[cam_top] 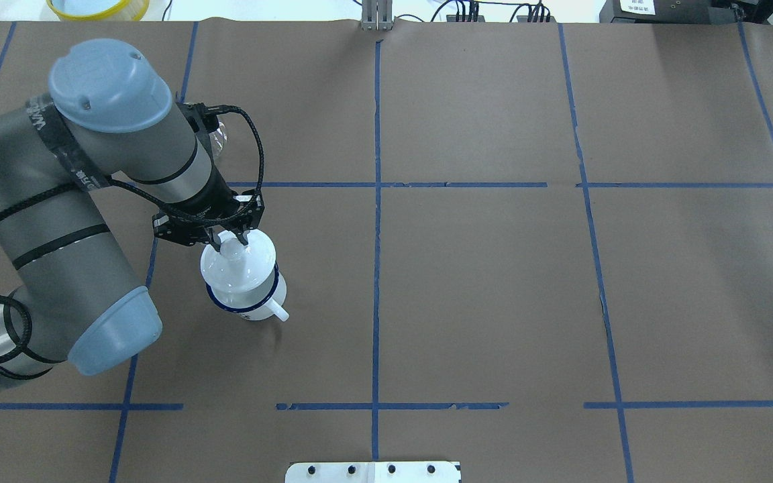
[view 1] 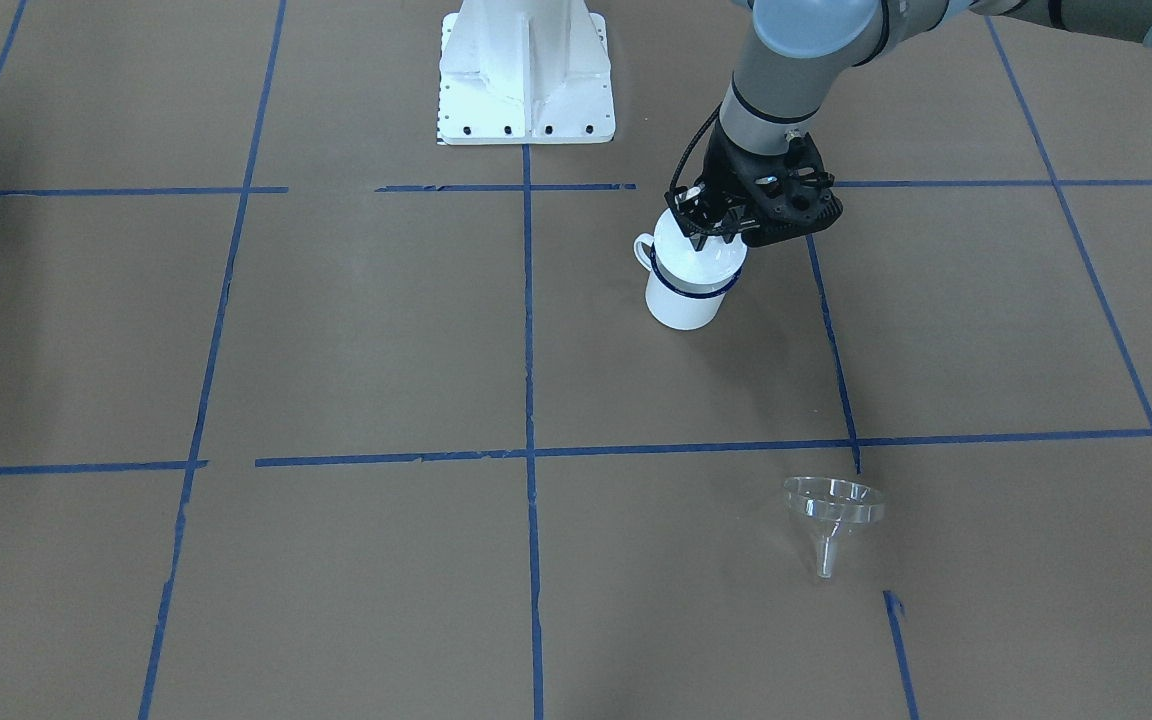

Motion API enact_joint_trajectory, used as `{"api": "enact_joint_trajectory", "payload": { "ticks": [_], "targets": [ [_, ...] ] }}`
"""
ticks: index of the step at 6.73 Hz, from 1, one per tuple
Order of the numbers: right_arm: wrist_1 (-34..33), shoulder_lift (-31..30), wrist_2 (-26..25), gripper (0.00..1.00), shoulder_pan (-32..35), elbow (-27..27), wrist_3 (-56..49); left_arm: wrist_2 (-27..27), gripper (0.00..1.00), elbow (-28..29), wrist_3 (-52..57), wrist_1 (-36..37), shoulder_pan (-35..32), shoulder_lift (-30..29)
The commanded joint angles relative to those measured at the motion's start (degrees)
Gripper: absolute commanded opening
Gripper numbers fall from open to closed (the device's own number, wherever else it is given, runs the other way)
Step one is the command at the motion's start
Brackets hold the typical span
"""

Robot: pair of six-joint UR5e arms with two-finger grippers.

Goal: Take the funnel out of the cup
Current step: 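Lower the white lid onto the mug opening with the left gripper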

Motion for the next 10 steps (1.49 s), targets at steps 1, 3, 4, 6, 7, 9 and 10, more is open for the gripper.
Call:
{"api": "enact_joint_trajectory", "payload": {
  "ticks": [1, 3, 4, 6, 7, 9, 10],
  "targets": [
    [0.00, 0.00, 0.00, 1.00, 0.00, 0.00, 0.00, 0.81, 0.00, 0.10, -0.28, -0.57, 0.38, 0.59],
    [0.00, 0.00, 0.00, 1.00, 0.00, -0.08, 0.00, 0.81, 0.00, 0.02, 0.16, -0.83, 0.82, 1.73],
    [0.00, 0.00, 0.00, 1.00, 0.00, 0.00, 0.00, 0.81, 0.00, 0.19, 0.08, -2.57, 1.08, 2.44],
    [0.00, 0.00, 0.00, 1.00, 0.00, 0.00, 0.00, 0.72, 0.00, 0.01, -0.01, -2.59, 1.17, 2.71],
    [0.00, 0.00, 0.00, 1.00, 0.00, 0.00, 0.00, 0.64, 0.00, 0.10, -0.10, -2.59, 1.43, 2.62],
    [0.00, 0.08, 0.00, 1.00, 0.00, 0.00, 0.00, 0.46, 0.00, 0.19, -0.10, -2.59, 1.52, 2.45],
    [0.00, 0.00, 0.00, 1.00, 0.00, 0.00, 0.00, 0.46, 0.00, 0.45, -0.01, -2.59, 1.53, 2.44]
  ]
}}
